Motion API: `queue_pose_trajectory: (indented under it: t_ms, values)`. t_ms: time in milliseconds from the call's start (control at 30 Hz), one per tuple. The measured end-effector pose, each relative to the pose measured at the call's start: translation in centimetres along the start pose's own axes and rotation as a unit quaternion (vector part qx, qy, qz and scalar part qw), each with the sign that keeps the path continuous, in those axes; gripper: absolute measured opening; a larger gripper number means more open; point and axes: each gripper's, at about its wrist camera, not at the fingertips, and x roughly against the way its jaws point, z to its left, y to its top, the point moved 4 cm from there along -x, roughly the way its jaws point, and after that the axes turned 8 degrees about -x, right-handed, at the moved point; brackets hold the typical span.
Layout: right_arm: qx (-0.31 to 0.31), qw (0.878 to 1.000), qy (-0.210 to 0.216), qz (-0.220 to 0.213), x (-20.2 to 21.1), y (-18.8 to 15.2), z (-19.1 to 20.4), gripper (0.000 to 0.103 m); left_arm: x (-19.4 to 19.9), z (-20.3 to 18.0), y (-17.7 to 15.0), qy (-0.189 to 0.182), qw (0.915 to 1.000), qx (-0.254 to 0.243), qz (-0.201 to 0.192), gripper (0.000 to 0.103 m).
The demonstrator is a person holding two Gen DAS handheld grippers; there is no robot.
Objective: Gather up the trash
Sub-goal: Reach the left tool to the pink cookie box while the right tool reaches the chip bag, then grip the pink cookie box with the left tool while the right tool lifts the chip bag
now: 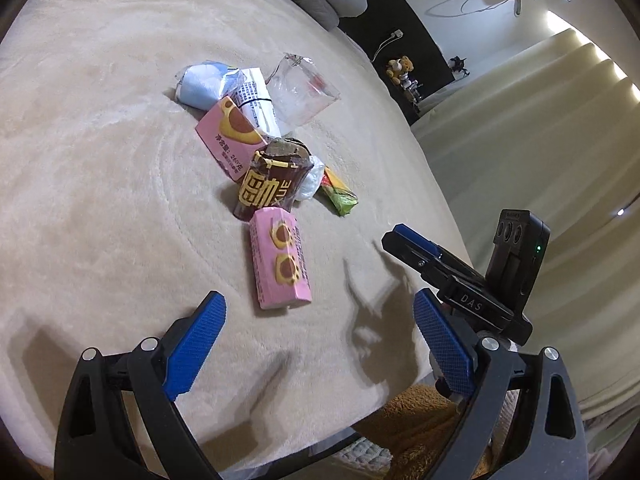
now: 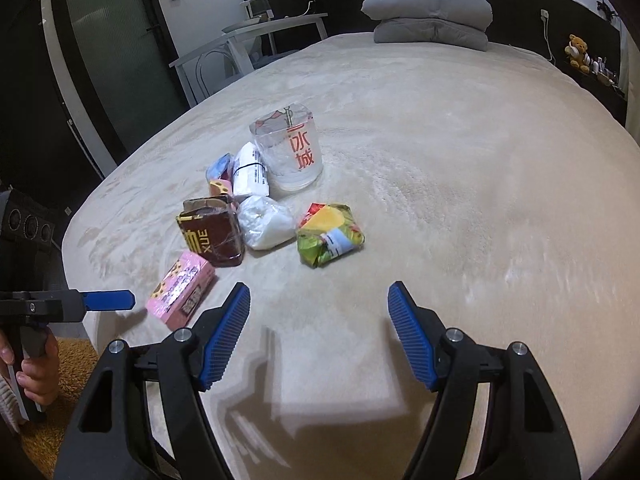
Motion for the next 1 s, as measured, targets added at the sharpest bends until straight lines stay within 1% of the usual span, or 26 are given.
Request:
queue_pose_trajectory:
  t_ms: [100,167,267,333,400,467,500,533,567,600,633,667,833,1000]
  values:
    - [0.000,1.000,0.010,0.013,-1.8,1.1,-0.1,0.073,-1.5,0.9,0.8,-0.001,0.9996,0.013,0.025,0.092]
    - [0.003,1.000,0.006,0.018,-3.0,1.7,-0.2,0.073,-2.3,1.6,1.2,0.001,0.9988,0.024,0.042,0.091]
    - [0.011,1.000,0.001,0.025,-4.7,2.6,-0.3,0.073,-2.8,1.8,1.6,0.002,0.9986,0.023,0.049,0.090]
    - [0.015,0.999,0.002,0.028,-5.7,3.1,-0.4,0.073,-3.3,1.6,1.8,0.018,0.9979,0.003,0.061,0.079]
    - [0.022,0.999,0.001,0.035,-6.6,3.4,-0.3,0.073,-3.7,1.4,1.8,0.031,0.9969,-0.013,0.072,0.073]
    - [0.026,0.999,0.002,0.041,-7.3,3.6,-0.3,0.073,-4.0,1.4,1.8,0.040,0.9960,-0.020,0.078,0.070]
    - [0.029,0.999,0.003,0.045,-7.6,3.6,-0.2,0.073,-4.1,1.5,1.8,0.051,0.9952,-0.023,0.080,0.061]
    - [0.032,0.998,0.004,0.048,-7.8,3.6,-0.2,0.071,-4.2,1.7,1.7,0.064,0.9941,-0.028,0.082,0.048]
    - [0.036,0.998,0.006,0.049,-8.0,3.5,-0.1,0.068,-4.1,1.9,1.7,0.078,0.9930,-0.032,0.083,0.041]
    - [0.042,0.998,0.003,0.053,-8.2,3.4,0.0,0.060,-4.1,2.1,1.6,0.086,0.9921,-0.032,0.085,0.035]
    - [0.047,0.997,-0.001,0.053,-8.3,3.3,0.1,0.054,-4.0,2.2,1.5,0.084,0.9924,-0.030,0.084,0.034]
    - [0.052,0.997,-0.004,0.051,-8.3,3.3,0.2,0.052,-3.9,2.2,1.4,0.086,0.9923,-0.031,0.083,0.034]
    - [0.058,0.998,-0.010,0.036,-7.3,3.0,0.6,0.051,-3.5,1.6,1.4,0.090,0.9918,-0.048,0.077,0.032]
    - [0.053,0.998,-0.016,0.015,-5.0,2.5,0.8,0.051,-2.8,0.5,0.9,0.093,0.9915,-0.064,0.065,0.032]
